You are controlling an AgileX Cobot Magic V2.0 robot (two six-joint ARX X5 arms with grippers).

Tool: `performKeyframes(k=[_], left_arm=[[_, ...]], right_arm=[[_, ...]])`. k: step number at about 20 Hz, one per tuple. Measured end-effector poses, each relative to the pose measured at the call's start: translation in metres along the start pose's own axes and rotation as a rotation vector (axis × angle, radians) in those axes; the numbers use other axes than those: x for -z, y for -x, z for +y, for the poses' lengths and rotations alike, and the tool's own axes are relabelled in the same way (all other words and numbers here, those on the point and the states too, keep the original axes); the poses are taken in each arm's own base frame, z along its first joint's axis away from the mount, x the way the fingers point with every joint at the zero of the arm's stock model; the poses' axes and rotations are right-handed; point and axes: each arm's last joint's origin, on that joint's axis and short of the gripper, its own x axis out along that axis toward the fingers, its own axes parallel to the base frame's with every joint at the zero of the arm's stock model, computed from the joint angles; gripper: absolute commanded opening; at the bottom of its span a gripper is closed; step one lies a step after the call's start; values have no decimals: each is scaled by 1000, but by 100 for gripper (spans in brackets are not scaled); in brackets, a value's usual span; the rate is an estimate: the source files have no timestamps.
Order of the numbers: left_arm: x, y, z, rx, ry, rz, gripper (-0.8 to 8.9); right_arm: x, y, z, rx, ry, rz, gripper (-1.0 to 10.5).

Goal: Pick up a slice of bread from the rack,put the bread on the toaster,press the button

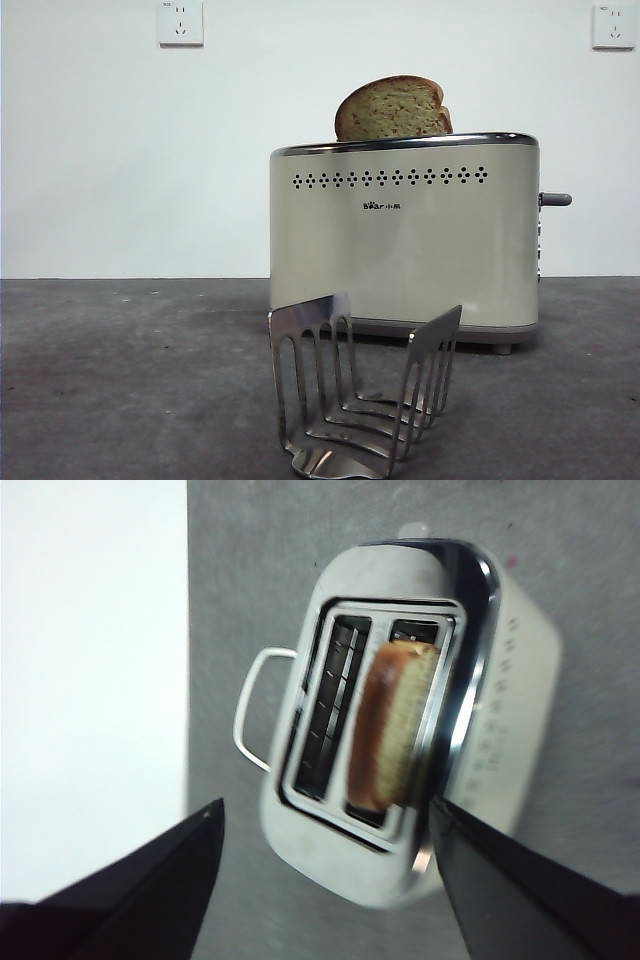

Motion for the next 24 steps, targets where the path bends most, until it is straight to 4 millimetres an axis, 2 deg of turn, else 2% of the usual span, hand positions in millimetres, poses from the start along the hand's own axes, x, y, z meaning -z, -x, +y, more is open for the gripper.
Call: performKeyframes(k=[2, 3, 6, 8, 11, 15, 24], left_arm=[[4, 17, -1, -4, 164, 1, 336], [7, 23, -1, -5, 256, 5, 285], [18, 36, -4, 23, 537, 65, -16], [24, 39, -9, 62, 649, 131, -8], [23, 39, -9, 74, 784, 115, -8], [20, 43, -12, 185, 873, 43, -8], [17, 71, -17, 204, 918, -33, -8]], right_arm=[[-13, -17, 0, -88, -23, -27, -5], [-19, -26, -3, -126, -45, -35, -5], [-36, -52, -23, -242, -158, -47, -5], [-44, -68, -41, -332, -229, -51, -6], [-52, -93, -59, -469, -291, -31, -6], [-48, -130, -74, -493, -350, 31, -6], [-42, -156, -85, -494, -385, 77, -6]])
